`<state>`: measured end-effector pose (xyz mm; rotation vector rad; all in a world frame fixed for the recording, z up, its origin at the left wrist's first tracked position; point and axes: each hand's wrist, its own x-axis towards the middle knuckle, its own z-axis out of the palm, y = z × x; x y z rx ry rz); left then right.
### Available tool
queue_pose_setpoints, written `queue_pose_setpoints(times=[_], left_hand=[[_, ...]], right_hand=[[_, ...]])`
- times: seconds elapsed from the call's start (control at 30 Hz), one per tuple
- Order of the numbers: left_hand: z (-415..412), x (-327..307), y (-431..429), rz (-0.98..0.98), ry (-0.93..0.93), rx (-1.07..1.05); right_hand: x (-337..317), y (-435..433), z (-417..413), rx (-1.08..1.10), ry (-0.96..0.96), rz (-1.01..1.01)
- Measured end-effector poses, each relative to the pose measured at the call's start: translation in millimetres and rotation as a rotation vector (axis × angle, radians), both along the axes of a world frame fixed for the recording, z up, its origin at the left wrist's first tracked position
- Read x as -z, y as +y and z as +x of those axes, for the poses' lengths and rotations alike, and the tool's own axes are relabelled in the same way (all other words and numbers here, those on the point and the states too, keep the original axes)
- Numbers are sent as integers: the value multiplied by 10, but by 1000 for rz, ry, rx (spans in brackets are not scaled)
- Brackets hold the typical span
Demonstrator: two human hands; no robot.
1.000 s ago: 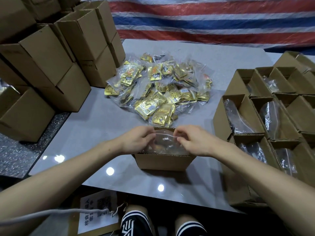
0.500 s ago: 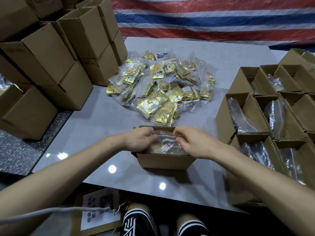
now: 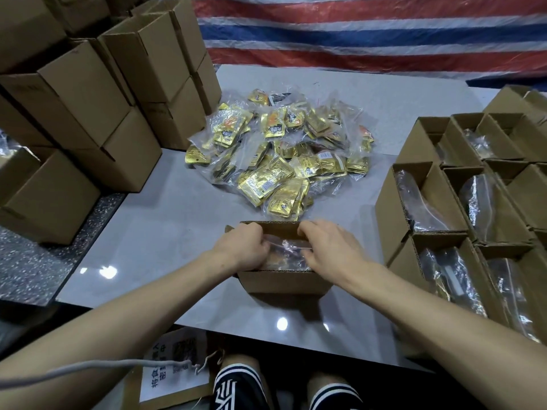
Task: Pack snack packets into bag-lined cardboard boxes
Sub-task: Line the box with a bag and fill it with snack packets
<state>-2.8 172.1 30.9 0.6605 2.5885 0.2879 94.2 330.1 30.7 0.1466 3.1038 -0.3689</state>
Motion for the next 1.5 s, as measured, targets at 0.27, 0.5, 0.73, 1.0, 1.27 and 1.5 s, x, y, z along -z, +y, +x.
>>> queue_pose_setpoints(times=[0.27,0.5,0.73,1.0,1.27,1.5], left_hand=[[76,153,218,-126,42,-34],[173,115,211,-141,206,74],[471,21,-30,17,372,194],[330,89,-69,-226,22,437],[240,159,67,-182,27,362],[516,184,-6,258,502,394]], right_hand=[[-2,34,155,-295,-210,75],[0,-39,65,-341,-455,196],[22,-47,-29,-274,-507,81],[81,-20,-93,-237,-525,44],[132,-121,77,-13,-443,-110],[149,-241,288,209,-415,-237]])
